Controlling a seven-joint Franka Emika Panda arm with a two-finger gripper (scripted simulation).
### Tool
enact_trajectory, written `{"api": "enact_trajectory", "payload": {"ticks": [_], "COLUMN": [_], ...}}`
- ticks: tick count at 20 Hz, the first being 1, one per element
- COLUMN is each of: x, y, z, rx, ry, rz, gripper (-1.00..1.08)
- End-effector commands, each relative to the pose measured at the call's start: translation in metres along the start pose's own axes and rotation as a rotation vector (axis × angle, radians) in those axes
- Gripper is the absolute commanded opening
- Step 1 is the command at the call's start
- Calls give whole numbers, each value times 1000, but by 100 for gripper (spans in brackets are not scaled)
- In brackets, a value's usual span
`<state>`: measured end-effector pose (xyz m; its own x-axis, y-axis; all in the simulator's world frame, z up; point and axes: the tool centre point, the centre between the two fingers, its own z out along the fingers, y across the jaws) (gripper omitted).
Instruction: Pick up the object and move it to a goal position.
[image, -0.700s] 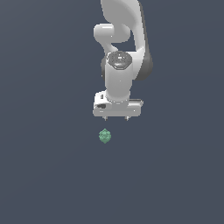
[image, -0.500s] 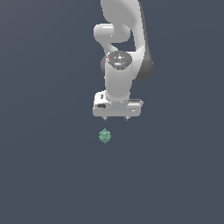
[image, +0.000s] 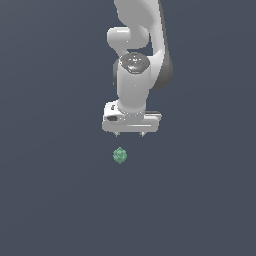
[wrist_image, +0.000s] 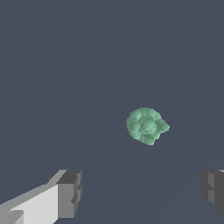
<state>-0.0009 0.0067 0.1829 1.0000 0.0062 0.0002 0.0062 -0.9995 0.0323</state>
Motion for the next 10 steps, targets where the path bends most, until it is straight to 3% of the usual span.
{"api": "enact_trajectory", "payload": {"ticks": [1, 10], "x": [0, 2], "y": [0, 3], "z": [1, 5], "rx": [0, 0], "ry": [-1, -2], "rz": [-2, -80], "gripper": [100, 100]}}
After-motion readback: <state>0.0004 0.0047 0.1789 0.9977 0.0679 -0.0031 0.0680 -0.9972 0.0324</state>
